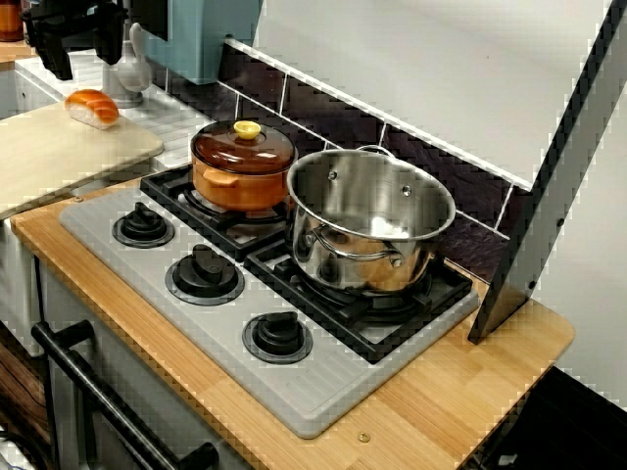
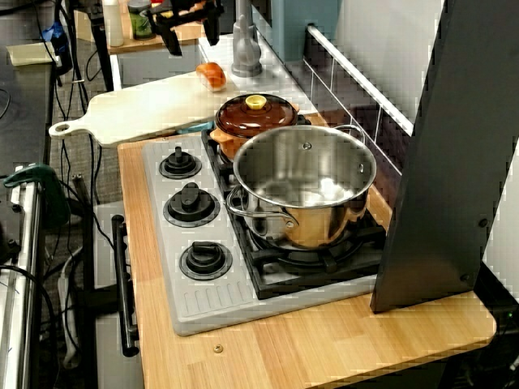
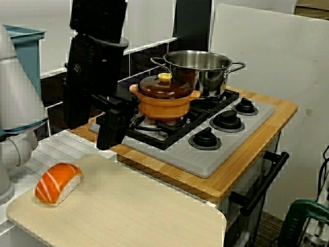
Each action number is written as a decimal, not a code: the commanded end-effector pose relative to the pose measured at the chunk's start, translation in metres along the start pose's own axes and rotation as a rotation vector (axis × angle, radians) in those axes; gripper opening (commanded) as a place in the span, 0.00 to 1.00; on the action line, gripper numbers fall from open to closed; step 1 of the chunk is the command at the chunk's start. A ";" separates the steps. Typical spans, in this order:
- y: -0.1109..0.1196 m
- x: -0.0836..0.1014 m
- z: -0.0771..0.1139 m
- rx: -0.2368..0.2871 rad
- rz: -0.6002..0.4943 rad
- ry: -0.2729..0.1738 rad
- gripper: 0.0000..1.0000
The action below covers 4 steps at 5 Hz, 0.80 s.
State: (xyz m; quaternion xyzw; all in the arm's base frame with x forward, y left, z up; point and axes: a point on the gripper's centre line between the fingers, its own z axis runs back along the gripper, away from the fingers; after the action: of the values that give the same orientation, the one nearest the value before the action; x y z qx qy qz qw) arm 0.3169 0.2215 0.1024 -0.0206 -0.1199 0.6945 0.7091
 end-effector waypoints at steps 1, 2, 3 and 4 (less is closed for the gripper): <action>-0.007 0.024 0.004 -0.054 0.100 -0.072 1.00; -0.009 0.027 -0.001 -0.048 0.111 -0.083 1.00; -0.008 0.027 -0.004 -0.044 0.105 -0.091 1.00; -0.007 0.027 -0.007 -0.043 0.110 -0.101 1.00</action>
State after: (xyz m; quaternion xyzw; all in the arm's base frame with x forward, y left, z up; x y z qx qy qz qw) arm 0.3312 0.2472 0.0865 -0.0059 -0.1508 0.7327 0.6636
